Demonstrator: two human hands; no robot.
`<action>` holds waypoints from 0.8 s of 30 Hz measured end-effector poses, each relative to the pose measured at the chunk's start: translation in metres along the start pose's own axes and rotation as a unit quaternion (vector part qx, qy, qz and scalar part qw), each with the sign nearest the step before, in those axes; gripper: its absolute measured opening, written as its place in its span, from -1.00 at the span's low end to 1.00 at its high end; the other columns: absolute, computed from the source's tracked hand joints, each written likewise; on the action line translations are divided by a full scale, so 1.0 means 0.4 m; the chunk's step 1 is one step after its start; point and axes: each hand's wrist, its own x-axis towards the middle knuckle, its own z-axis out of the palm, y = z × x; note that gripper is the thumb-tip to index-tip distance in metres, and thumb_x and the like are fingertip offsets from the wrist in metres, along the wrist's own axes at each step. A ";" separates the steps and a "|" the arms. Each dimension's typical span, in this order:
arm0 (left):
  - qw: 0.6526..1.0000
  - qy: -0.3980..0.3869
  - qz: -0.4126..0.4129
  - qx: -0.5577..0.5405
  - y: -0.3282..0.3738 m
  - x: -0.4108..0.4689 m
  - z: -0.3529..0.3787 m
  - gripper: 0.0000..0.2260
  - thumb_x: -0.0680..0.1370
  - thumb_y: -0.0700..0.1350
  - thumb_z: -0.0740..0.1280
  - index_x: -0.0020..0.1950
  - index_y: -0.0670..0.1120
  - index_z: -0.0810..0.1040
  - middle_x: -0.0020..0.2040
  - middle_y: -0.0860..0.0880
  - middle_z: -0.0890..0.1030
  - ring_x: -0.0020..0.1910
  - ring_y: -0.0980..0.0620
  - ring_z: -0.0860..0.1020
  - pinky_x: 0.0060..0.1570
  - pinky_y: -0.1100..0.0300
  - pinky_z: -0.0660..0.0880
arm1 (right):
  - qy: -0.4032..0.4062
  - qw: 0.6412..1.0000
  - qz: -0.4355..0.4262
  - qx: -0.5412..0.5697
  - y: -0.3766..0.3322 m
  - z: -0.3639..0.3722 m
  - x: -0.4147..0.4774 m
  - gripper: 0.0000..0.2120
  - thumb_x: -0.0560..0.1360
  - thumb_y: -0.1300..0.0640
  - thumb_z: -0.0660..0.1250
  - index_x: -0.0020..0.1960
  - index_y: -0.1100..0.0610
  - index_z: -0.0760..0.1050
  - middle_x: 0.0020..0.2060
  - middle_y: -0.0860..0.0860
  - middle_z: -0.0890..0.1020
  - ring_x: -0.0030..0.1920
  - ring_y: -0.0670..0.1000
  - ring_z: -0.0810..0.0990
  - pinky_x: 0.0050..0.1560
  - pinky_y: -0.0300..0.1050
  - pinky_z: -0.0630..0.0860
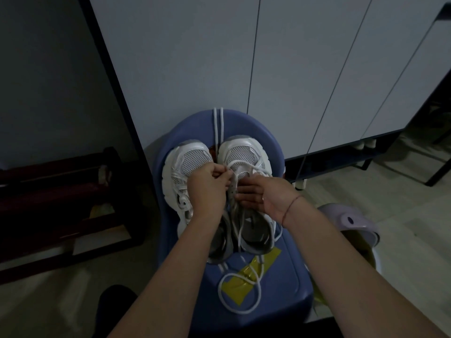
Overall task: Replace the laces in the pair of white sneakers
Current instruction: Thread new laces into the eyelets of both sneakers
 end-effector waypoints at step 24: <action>0.994 -0.106 -0.010 0.037 0.001 -0.006 -0.048 -0.59 0.57 0.25 0.22 -0.09 -0.02 0.69 -0.21 0.00 0.71 -0.16 0.04 0.67 0.04 -0.02 0.59 | -0.002 0.998 -0.042 0.056 0.048 0.007 0.081 -0.81 0.57 0.30 0.22 -0.21 0.21 0.48 -0.59 0.01 0.53 -0.62 -0.11 0.45 -0.55 -0.33 0.44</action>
